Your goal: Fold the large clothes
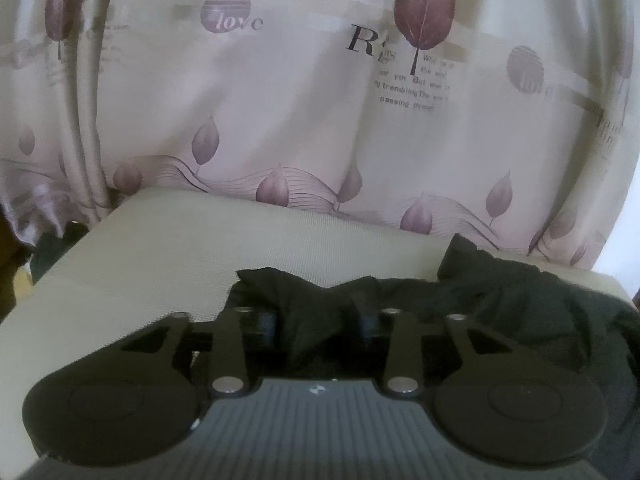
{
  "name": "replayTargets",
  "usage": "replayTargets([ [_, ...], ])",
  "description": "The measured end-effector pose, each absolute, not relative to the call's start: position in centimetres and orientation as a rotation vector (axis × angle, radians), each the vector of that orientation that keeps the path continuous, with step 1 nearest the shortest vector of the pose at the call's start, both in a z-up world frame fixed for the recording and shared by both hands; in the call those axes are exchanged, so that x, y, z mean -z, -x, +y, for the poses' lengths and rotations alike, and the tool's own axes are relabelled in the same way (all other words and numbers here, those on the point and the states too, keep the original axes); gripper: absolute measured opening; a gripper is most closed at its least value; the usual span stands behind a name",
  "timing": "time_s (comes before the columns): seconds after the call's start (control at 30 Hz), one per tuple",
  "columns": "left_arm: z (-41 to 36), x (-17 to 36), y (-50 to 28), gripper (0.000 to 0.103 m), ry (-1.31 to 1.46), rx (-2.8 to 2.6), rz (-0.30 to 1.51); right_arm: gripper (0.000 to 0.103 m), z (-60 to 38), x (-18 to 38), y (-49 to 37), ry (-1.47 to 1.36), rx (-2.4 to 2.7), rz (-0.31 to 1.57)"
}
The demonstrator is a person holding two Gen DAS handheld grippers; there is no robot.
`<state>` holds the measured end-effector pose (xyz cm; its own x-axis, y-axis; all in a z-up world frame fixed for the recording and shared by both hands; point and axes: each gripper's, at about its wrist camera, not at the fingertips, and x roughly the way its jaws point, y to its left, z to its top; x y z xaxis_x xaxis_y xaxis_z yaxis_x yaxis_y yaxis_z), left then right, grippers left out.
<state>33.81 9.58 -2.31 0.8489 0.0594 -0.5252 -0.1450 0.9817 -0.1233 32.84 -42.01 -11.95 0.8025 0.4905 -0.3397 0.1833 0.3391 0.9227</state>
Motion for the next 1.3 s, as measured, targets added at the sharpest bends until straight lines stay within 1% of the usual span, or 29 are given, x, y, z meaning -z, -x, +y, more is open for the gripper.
replayTargets([
  [0.03, 9.7, 2.5, -33.7, 0.058, 0.173, -0.103, 0.534, 0.057, -42.1, 12.3, -32.9, -1.273, -0.238, 0.634],
  [0.07, 9.7, 2.5, -33.6, 0.062, 0.181, -0.098, 0.521, 0.075, -42.4, 12.5, -32.6, -1.310, -0.267, 0.599],
  [0.1, 9.7, 2.5, -33.4, 0.075, 0.186, -0.092, 0.499, 0.088, -42.4, 12.4, -32.3, -1.325, -0.288, 0.564],
  [0.13, 9.6, 2.3, -32.9, 0.085, 0.184, -0.094, 0.460, 0.091, -42.6, 12.0, -32.0, -1.320, -0.298, 0.532],
  [0.17, 9.4, 2.0, -32.4, 0.103, 0.170, -0.110, 0.418, 0.095, -42.8, 11.5, -31.6, -1.305, -0.305, 0.507],
  [0.23, 9.1, 1.4, -31.1, 0.103, 0.138, -0.135, 0.320, 0.095, -43.0, 10.7, -30.7, -1.282, -0.329, 0.470],
  [0.3, 8.9, 0.8, -30.7, 0.103, 0.119, -0.106, 0.302, 0.095, -42.9, 9.7, -29.7, -1.227, -0.330, 0.449],
  [0.37, 8.9, 0.2, -30.4, 0.103, 0.129, -0.078, 0.311, 0.095, -42.2, 8.0, -28.8, -1.076, -0.314, 0.450],
  [0.43, 8.6, -0.2, -30.3, 0.103, 0.142, -0.024, 0.328, 0.094, -40.6, 5.8, -28.1, -0.853, -0.287, 0.457],
  [0.47, 8.1, -0.3, -30.3, 0.099, 0.133, -0.012, 0.338, 0.093, -39.5, 4.7, -27.7, -0.734, -0.269, 0.453],
  [0.5, 7.6, -0.2, -30.4, 0.086, 0.113, -0.005, 0.350, 0.082, -38.4, 3.7, -27.5, -0.624, -0.248, 0.448],
  [0.53, 6.9, 0.0, -30.6, 0.078, 0.090, 0.016, 0.362, 0.076, -37.1, 2.8, -27.6, -0.519, -0.224, 0.455],
  [0.57, 6.3, 0.2, -30.9, 0.062, 0.060, 0.035, 0.385, 0.061, -36.1, 2.3, -28.1, -0.444, -0.209, 0.474],
  [0.6, 5.7, 0.4, -31.3, 0.046, 0.036, 0.038, 0.411, 0.056, -35.2, 1.9, -28.6, -0.379, -0.199, 0.495],
  [0.63, 5.2, 0.8, -31.9, 0.034, 0.026, 0.038, 0.444, 0.056, -34.2, 1.8, -29.1, -0.318, -0.192, 0.509],
  [0.73, 5.1, 2.0, -33.4, 0.032, 0.021, 0.036, 0.484, 0.056, -32.1, 2.4, -30.8, -0.145, -0.141, 0.544],
  [0.9, 6.3, 4.3, -37.0, 0.032, 0.019, -0.021, 0.576, 0.056, -31.0, 5.4, -33.5, -0.044, -0.079, 0.640],
  [1.07, 8.6, 6.7, -40.3, 0.033, 0.089, -0.104, 0.695, 0.054, -31.5, 8.0, -35.3, -0.075, -0.054, 0.739],
  [1.17, 9.5, 8.4, -41.4, 0.032, 0.117, -0.128, 0.765, 0.055, -31.9, 8.6, -36.1, -0.118, -0.054, 0.780],
  [1.3, 9.2, 9.5, -41.7, 0.032, 0.070, -0.174, 0.752, 0.057, -32.2, 9.5, -36.7, -0.153, -0.050, 0.800],
])
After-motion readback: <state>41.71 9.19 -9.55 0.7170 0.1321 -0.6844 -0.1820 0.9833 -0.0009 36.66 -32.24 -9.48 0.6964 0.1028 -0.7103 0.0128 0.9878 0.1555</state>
